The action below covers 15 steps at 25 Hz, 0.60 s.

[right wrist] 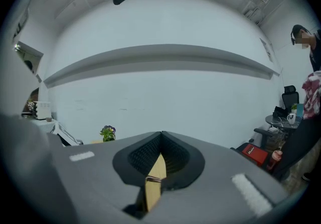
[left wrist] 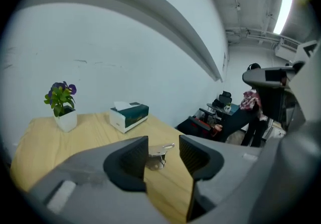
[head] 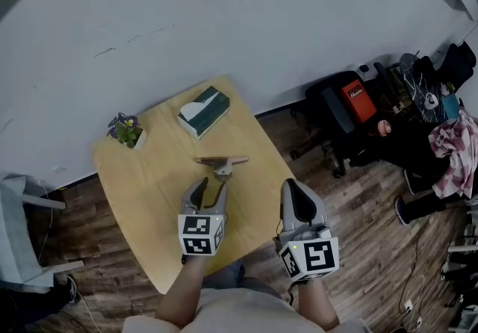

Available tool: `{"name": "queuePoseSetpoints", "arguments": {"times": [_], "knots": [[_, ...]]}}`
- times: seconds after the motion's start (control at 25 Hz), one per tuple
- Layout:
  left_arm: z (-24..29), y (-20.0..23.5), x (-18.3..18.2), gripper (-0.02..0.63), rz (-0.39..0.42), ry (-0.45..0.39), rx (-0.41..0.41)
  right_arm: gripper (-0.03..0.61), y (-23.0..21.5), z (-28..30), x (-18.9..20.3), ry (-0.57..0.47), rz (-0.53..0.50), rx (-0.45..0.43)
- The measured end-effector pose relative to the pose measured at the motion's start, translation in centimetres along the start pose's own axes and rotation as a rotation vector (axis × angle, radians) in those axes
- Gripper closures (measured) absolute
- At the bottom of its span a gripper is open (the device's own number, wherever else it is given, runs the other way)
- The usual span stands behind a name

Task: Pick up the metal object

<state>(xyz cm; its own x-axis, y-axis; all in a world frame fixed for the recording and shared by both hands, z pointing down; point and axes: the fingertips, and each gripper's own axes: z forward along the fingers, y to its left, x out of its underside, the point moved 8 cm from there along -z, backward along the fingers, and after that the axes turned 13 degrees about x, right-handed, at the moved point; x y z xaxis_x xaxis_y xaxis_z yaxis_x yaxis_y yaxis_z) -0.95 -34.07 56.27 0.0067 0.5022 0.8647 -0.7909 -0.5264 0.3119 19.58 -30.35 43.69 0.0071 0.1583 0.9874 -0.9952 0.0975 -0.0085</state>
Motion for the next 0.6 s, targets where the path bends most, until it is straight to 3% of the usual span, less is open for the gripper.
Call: {"name": "queuePoseSetpoints", "arguments": {"times": [0.28, 0.6], "knots": [[3.4, 1.3, 2.1, 0.331, -0.012, 0.070, -0.031, 0.577, -0.5, 0.4, 1.0, 0.037, -0.004, 0.001], [6.6, 2.6, 3.9, 0.273, -0.045, 0.148, -0.078, 0.577, -1.6, 0.9, 1.8, 0.068, -0.008, 0.013]]}}
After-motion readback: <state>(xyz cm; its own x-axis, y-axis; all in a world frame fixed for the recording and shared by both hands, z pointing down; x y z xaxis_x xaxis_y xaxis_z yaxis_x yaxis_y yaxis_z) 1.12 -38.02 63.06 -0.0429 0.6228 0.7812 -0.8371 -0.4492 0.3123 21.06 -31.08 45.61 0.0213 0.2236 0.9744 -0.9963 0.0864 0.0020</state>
